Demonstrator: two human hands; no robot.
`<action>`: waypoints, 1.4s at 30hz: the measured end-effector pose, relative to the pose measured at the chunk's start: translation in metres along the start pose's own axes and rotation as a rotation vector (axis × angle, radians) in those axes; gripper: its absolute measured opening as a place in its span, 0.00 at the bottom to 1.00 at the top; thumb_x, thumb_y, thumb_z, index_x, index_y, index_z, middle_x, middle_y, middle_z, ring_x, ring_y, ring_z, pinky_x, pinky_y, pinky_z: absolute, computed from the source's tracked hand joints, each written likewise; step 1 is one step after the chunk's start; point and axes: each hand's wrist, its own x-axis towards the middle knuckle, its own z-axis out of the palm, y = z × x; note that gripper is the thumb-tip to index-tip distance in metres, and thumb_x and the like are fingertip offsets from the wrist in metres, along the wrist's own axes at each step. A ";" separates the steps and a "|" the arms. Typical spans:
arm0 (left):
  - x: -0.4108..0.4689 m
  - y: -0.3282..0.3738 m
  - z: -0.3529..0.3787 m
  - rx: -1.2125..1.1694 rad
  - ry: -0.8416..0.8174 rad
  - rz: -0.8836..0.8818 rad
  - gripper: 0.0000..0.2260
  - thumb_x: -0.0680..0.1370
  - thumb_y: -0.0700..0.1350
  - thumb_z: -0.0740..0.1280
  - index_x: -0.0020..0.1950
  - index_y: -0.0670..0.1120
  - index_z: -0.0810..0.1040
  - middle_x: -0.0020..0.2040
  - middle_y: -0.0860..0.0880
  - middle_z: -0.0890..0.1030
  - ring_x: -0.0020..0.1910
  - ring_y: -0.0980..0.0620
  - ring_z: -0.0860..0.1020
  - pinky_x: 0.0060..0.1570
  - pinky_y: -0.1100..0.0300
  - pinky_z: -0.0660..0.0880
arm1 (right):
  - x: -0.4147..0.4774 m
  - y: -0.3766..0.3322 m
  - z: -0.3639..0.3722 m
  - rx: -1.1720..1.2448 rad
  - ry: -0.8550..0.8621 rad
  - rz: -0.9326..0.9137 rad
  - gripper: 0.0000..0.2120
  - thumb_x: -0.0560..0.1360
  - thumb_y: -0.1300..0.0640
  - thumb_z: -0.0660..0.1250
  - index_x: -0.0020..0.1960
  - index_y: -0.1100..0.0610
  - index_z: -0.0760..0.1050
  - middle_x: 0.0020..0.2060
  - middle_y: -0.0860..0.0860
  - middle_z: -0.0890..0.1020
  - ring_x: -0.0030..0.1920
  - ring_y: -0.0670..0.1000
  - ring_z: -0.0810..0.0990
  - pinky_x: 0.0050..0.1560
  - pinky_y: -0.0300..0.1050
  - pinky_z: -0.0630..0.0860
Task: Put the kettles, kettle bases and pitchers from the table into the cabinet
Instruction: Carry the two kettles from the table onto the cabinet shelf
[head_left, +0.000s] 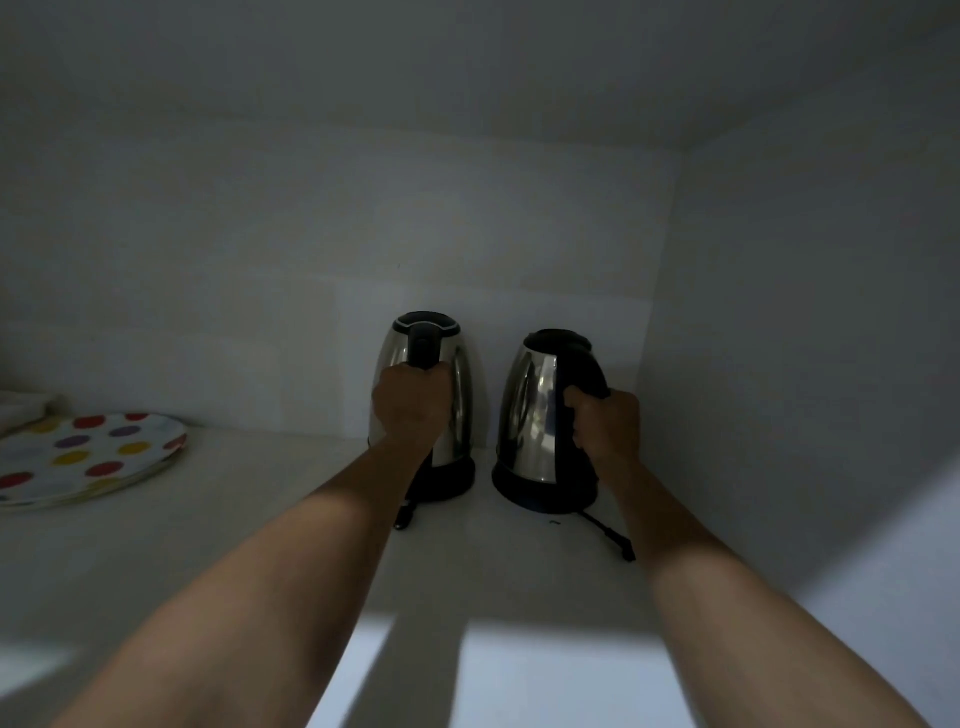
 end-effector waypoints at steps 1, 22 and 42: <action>0.000 0.000 0.002 0.007 -0.001 0.004 0.12 0.75 0.48 0.68 0.45 0.39 0.80 0.37 0.45 0.79 0.38 0.44 0.79 0.39 0.57 0.73 | 0.001 0.000 -0.001 0.002 -0.004 0.004 0.15 0.73 0.61 0.73 0.30 0.58 0.72 0.27 0.55 0.75 0.24 0.52 0.71 0.26 0.42 0.67; -0.016 0.007 0.033 -0.123 -0.328 -0.115 0.29 0.75 0.60 0.57 0.56 0.35 0.80 0.48 0.39 0.83 0.49 0.39 0.81 0.51 0.51 0.74 | 0.009 0.006 -0.032 -0.409 -0.031 -0.182 0.24 0.78 0.39 0.69 0.57 0.60 0.75 0.46 0.54 0.80 0.45 0.54 0.79 0.44 0.46 0.76; -0.019 0.027 0.010 0.359 -0.368 0.114 0.26 0.80 0.59 0.63 0.59 0.35 0.78 0.56 0.37 0.82 0.56 0.38 0.81 0.56 0.52 0.76 | 0.001 -0.019 -0.053 -0.705 -0.058 -0.061 0.35 0.78 0.37 0.66 0.71 0.61 0.64 0.63 0.62 0.78 0.61 0.62 0.79 0.52 0.50 0.77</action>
